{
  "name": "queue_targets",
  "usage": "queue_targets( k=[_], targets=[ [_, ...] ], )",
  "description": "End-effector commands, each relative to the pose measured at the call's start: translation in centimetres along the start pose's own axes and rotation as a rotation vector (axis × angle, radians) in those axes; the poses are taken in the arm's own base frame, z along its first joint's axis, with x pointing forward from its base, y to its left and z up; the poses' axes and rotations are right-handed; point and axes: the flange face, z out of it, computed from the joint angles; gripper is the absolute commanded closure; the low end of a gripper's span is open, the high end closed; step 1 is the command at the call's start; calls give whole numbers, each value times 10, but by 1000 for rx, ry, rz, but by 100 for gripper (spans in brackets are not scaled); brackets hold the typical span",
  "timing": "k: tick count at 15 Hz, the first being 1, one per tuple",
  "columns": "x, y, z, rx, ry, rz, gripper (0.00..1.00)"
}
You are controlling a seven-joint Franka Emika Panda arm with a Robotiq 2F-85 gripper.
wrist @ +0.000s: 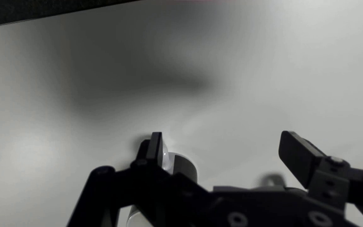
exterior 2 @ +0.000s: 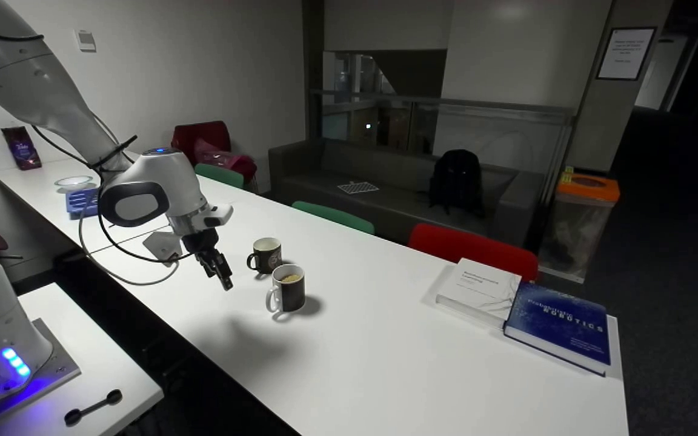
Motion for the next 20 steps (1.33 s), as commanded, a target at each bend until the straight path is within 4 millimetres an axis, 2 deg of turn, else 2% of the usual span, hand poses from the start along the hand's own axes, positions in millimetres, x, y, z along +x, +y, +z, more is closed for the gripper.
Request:
queue_targets(
  k=[1, 5, 9, 12, 14, 20],
  targets=[
    [14, 11, 12, -53, 84, 29, 0],
    [23, 21, 30, -77, 113, 18, 0],
    [21, 5, 51, -43, 87, -49, 0],
    [26, 1, 63, -12, 80, -84, 0],
    [31, 12, 70, -6, 76, -97, 0],
    [41, 55, 70, -25, 92, -92, 0]
  ],
)
